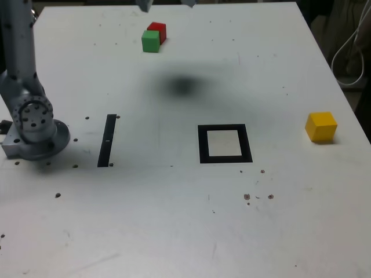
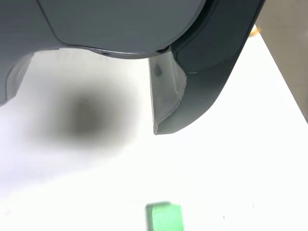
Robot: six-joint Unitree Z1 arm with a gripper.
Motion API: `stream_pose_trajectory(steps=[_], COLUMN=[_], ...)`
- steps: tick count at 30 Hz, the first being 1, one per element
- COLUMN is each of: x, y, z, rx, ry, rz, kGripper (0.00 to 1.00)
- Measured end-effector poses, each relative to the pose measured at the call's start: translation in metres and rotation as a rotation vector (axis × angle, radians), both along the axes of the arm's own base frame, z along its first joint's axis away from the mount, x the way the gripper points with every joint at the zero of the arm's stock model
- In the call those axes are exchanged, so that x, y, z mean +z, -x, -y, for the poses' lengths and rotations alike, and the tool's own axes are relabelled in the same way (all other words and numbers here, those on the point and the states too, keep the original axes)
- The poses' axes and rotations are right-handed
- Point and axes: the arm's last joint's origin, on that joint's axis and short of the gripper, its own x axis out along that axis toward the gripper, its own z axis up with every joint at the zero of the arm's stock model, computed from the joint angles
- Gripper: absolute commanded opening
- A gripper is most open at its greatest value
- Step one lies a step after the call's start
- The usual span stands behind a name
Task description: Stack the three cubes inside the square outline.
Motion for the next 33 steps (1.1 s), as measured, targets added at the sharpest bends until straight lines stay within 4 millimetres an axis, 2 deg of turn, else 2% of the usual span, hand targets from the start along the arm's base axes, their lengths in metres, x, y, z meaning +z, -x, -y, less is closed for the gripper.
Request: stream_pose_trajectory(steps=[5, 11, 17, 22, 33], x=[-0.008, -0.013, -0.026, -0.051, -0.08], y=[-0.006, 0.0, 0.006, 0.008, 0.003], z=[-0.047, -0.106, -0.141, -0.157, -0.171], rx=[0.019, 0.053, 0.058, 0.063, 0.061], ry=[0.018, 0.022, 0.039, 0.078, 0.068], rz=[-0.029, -0.038, -0.057, -0.109, -0.203], kGripper=[0.97, 0.97, 0.96, 0.95, 0.95])
